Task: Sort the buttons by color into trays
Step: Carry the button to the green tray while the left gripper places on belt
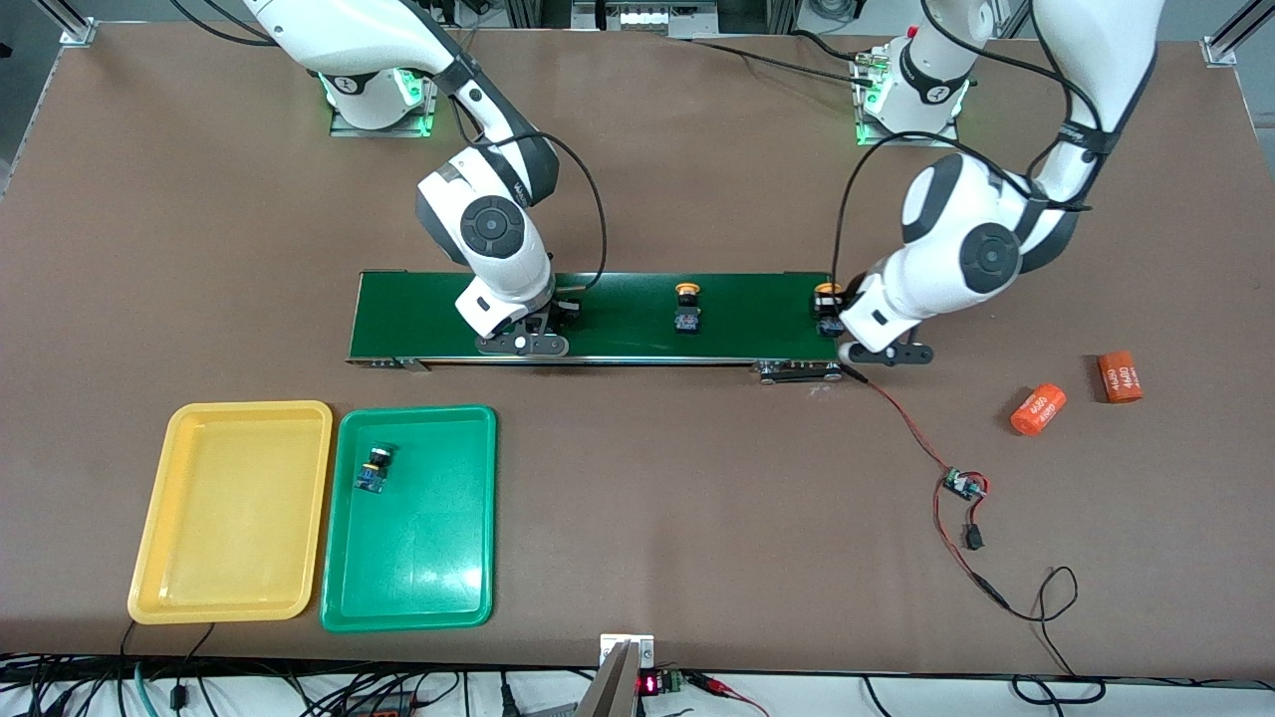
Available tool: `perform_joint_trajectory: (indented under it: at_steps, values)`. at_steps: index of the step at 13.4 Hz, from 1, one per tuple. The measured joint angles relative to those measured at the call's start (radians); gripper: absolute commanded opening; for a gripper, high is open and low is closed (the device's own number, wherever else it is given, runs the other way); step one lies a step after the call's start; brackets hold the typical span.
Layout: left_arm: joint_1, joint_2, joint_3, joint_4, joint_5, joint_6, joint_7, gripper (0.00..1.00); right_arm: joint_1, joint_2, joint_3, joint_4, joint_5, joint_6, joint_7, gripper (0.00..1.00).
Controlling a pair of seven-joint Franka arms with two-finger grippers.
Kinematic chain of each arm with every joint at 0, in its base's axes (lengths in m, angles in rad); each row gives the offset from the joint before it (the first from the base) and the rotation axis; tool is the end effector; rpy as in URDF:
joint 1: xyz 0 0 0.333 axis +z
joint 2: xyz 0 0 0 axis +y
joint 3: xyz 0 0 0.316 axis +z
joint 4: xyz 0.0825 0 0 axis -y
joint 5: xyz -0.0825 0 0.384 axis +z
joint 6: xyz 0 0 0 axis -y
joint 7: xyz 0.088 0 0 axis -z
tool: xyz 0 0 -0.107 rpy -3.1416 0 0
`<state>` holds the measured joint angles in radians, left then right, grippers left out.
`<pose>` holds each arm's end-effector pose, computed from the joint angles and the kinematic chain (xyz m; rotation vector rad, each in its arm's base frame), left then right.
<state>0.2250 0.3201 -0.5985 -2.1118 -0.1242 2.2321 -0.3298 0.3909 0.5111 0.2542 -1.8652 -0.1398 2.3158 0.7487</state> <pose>0.5210 -0.2044 0.2783 2.9174 0.0745 -0.3460 0.5143 0.3723 0.2456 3.1324 -0.0550 -0.0716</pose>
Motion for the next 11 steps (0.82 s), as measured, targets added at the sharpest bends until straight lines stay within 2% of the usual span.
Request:
perform_joint_trajectory:
  at_steps: [2,5,8,9,10,11]
  values:
    - [-0.024,0.023,0.005,0.000,0.000,0.030,-0.003,0.00,-0.011,0.000,-0.010,0.036,-0.001,-0.020,-0.005,0.17]
    - [-0.058,0.064,0.023,-0.001,0.009,0.073,0.003,0.00,-0.037,-0.003,-0.016,0.179,-0.002,-0.159,-0.050,0.17]
    - [-0.082,0.072,0.032,0.000,0.076,0.080,0.004,0.01,-0.089,0.003,-0.022,0.293,-0.002,-0.195,-0.108,0.17]
    - [-0.085,0.072,0.033,0.000,0.085,0.080,0.004,0.14,-0.111,0.020,-0.029,0.324,-0.002,-0.194,-0.137,0.17]
    - [-0.086,0.072,0.033,0.000,0.087,0.080,0.004,0.70,-0.129,0.046,-0.048,0.358,-0.002,-0.188,-0.169,0.17]
    - [-0.086,0.072,0.035,0.000,0.088,0.080,0.004,1.00,-0.143,0.081,-0.074,0.391,-0.002,-0.169,-0.203,0.17]
